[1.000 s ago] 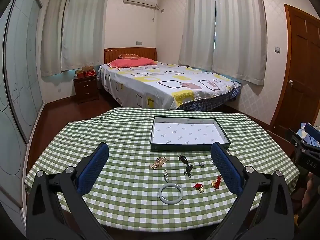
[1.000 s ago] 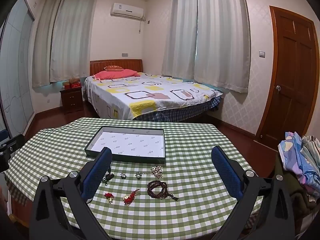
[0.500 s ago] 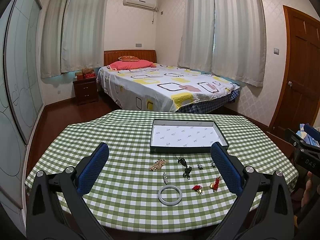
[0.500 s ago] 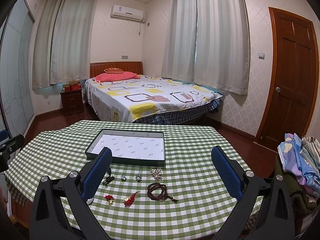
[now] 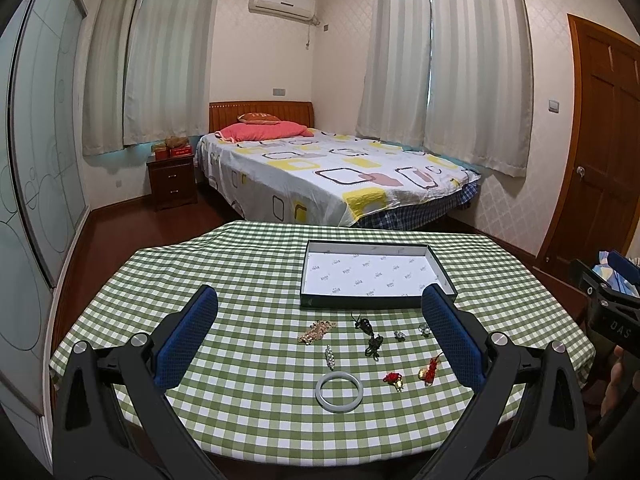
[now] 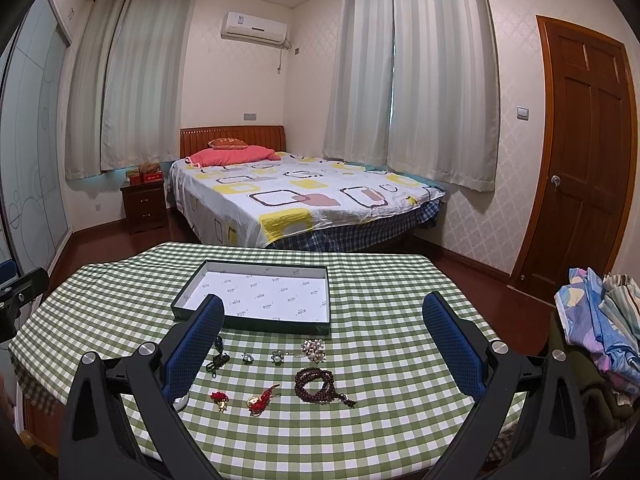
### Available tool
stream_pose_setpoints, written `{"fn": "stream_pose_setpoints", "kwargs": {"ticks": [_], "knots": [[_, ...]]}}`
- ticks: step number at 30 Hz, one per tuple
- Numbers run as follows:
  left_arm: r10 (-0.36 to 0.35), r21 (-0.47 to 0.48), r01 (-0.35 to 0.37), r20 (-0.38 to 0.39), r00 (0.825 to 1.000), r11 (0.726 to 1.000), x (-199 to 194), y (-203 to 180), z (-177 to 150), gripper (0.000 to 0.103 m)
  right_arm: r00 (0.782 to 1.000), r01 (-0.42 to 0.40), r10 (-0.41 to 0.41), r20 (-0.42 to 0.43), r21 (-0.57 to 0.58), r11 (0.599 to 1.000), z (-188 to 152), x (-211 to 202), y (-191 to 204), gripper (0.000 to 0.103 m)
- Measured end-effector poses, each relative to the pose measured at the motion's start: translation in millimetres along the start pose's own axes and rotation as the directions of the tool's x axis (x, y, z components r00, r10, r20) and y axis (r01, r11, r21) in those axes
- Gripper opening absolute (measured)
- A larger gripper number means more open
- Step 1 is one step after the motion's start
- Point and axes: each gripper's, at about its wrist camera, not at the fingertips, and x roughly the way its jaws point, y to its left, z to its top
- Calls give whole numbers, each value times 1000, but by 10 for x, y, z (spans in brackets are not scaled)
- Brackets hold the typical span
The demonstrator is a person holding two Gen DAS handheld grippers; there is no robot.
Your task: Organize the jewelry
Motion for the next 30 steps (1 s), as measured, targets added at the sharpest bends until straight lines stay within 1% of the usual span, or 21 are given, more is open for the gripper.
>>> {"fn": "stream_pose_setpoints", "kwargs": {"ticks": [30], "knots": [[3, -14, -3, -4, 1000, 1000, 4, 36, -40, 99, 1000, -2, 2, 0, 1, 1000, -1, -6, 4, 97]]}}
